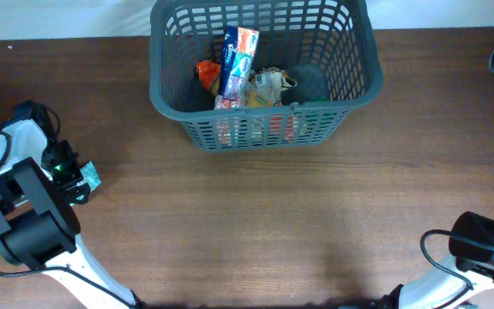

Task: Pack container
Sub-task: 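Lower the left gripper and close it on the mint-green packet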

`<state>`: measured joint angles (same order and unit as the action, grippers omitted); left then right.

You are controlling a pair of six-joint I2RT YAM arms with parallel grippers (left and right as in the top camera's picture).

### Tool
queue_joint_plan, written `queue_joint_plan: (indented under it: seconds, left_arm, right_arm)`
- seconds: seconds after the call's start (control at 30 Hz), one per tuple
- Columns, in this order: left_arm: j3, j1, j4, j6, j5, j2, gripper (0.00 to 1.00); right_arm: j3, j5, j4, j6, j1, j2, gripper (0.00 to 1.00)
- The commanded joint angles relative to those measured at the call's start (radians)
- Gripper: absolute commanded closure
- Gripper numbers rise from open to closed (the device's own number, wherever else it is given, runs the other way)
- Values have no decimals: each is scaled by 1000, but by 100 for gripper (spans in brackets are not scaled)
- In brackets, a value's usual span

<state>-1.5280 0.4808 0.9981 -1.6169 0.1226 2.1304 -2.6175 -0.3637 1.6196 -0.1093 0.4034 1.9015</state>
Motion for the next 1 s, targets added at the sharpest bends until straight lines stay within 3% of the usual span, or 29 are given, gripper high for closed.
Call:
queue_joint_plan:
  seconds: [0.0,0.6,0.63,0.73,0.77,0.83,0.87,0.97]
  left_arm:
    - [-10,0,7,-13,-2,15,1]
    - [-10,0,27,-3,-5,80,0]
    - [-10,0,27,2,-8,80,6]
    - [-10,0,27,11,-14,80,47]
    - [-10,0,27,14,-14,80,66]
    - [-10,0,27,17,-14,80,90]
    - [-10,0,27,17,-15,80,98]
    - [-10,0,26,40,-23,80,98]
  right_arm:
    - [3,6,-3,-16,3,3,1]
    - [3,6,-3,-16,3,3,1]
    - [3,6,-3,-16,3,3,1]
    - [3,6,-3,-16,3,3,1]
    - [3,6,-3,-16,3,3,1]
    - [3,6,-3,-16,3,3,1]
    - [3,6,-3,-16,3,3,1]
    - [3,6,-3,-16,3,3,1]
